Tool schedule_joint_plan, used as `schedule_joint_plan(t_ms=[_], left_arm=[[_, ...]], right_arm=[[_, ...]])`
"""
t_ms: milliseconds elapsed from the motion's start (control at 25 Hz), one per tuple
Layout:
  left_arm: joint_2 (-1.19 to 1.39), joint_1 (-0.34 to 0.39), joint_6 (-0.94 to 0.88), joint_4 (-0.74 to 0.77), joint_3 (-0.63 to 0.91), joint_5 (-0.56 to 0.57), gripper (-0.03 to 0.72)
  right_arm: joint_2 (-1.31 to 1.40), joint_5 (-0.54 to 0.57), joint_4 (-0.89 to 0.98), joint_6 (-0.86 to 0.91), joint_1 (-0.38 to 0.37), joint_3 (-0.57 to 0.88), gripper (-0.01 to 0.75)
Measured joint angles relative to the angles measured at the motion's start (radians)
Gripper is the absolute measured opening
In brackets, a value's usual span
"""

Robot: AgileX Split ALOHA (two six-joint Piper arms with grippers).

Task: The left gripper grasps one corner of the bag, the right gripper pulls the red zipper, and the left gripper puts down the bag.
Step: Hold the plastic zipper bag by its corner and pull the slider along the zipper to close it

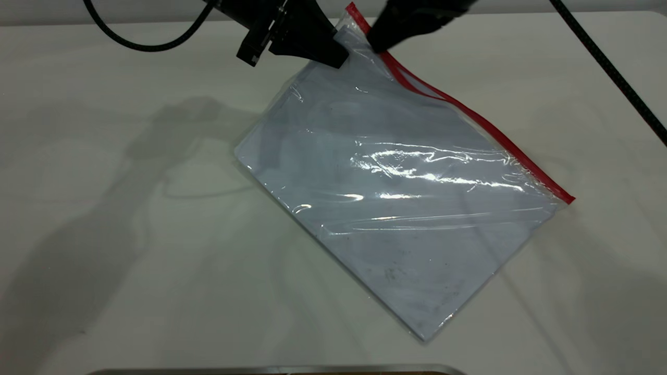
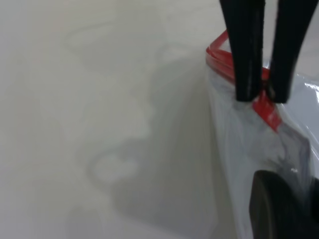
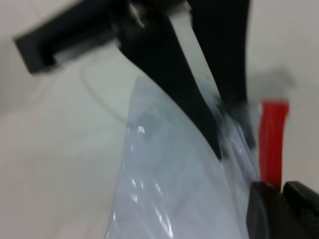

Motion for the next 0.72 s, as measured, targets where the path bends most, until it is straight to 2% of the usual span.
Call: schedule_joint_plan(t_ms=[200, 720], left_arm=[[0.000, -0.006, -0.001, -0.014, 0.000, 0.000, 0.053], [0.000, 0.005, -0.053, -0.040, 0.000, 0.017, 0.053]], right_arm=[[0.000, 0.031, -0.122, 0.138, -0.026, -0.002, 0.031], [0.012, 0.145, -0.435, 0.322, -0.069, -0.005, 0.037]])
